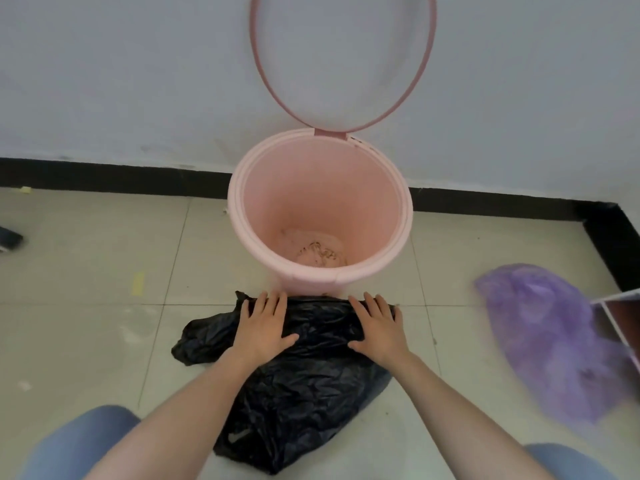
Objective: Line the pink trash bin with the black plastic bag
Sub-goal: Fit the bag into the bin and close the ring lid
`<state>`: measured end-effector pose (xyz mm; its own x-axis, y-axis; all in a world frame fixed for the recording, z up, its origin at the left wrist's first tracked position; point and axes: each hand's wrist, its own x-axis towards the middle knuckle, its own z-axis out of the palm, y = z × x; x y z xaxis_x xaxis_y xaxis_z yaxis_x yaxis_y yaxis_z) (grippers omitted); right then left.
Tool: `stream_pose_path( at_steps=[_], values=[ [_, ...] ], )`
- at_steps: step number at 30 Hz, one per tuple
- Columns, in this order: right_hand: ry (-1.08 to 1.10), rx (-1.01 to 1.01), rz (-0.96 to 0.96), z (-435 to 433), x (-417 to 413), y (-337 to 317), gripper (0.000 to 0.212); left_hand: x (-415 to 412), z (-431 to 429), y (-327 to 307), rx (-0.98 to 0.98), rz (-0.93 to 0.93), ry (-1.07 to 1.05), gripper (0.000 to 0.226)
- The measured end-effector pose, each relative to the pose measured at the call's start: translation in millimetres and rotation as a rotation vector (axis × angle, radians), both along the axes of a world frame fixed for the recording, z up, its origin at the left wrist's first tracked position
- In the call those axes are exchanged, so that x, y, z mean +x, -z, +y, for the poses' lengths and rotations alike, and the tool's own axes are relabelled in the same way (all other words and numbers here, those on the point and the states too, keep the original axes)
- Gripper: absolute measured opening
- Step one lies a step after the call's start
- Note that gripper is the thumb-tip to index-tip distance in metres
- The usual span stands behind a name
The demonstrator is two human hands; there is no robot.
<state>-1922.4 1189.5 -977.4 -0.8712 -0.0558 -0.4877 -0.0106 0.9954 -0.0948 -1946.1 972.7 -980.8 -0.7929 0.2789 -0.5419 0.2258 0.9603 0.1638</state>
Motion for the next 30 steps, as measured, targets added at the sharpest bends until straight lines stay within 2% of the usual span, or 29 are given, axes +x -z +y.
stream_pose_path(
  at_steps=[3, 6, 10, 14, 17, 19, 22, 26, 30],
  values=[
    [-0.023, 0.021, -0.03, 2.4, 7.9, 28.3, 0.076, 9.1, 1.8, 20.4, -0.013, -0.077, 0.001, 0.078],
    [-0.018, 0.014, 0.079, 7.2, 27.7, 49.1, 0.055, 31.2, 4.7, 37.0, -0.01, -0.116, 0.033, 0.064],
    [-0.044, 0.019, 0.029, 16.4, 35.3, 49.3, 0.029, 46.4, 10.4, 44.1, -0.053, -0.088, 0.069, 0.056],
    [0.034, -0.155, 0.065, 27.4, 31.0, 26.1, 0.026, 47.9, 21.5, 29.3, -0.029, -0.033, 0.082, 0.051],
    [0.085, -0.244, 0.075, 41.0, 25.7, -18.6, 0.024, 44.6, 35.6, 2.0, 0.11, -0.025, 0.15, 0.035],
    [0.082, -0.255, 0.096, 55.0, 21.9, -56.3, 0.021, 41.0, 49.7, -24.9, 0.234, -0.101, 0.226, 0.025],
    [0.102, -0.232, 0.197, 80.8, 19.2, -116.0, 0.019, 37.5, 74.8, -76.1, 0.424, -0.156, 0.251, 0.023],
    [0.174, -0.244, 0.409, 104.6, 13.8, -194.4, 0.018, 33.5, 95.0, -143.3, 0.667, -0.002, 0.116, 0.015],
    [0.158, -0.264, 0.725, 93.7, 4.1, -266.4, 0.026, 24.9, 93.0, -199.5, 0.912, 0.193, 0.004, 0.031]
  ],
)
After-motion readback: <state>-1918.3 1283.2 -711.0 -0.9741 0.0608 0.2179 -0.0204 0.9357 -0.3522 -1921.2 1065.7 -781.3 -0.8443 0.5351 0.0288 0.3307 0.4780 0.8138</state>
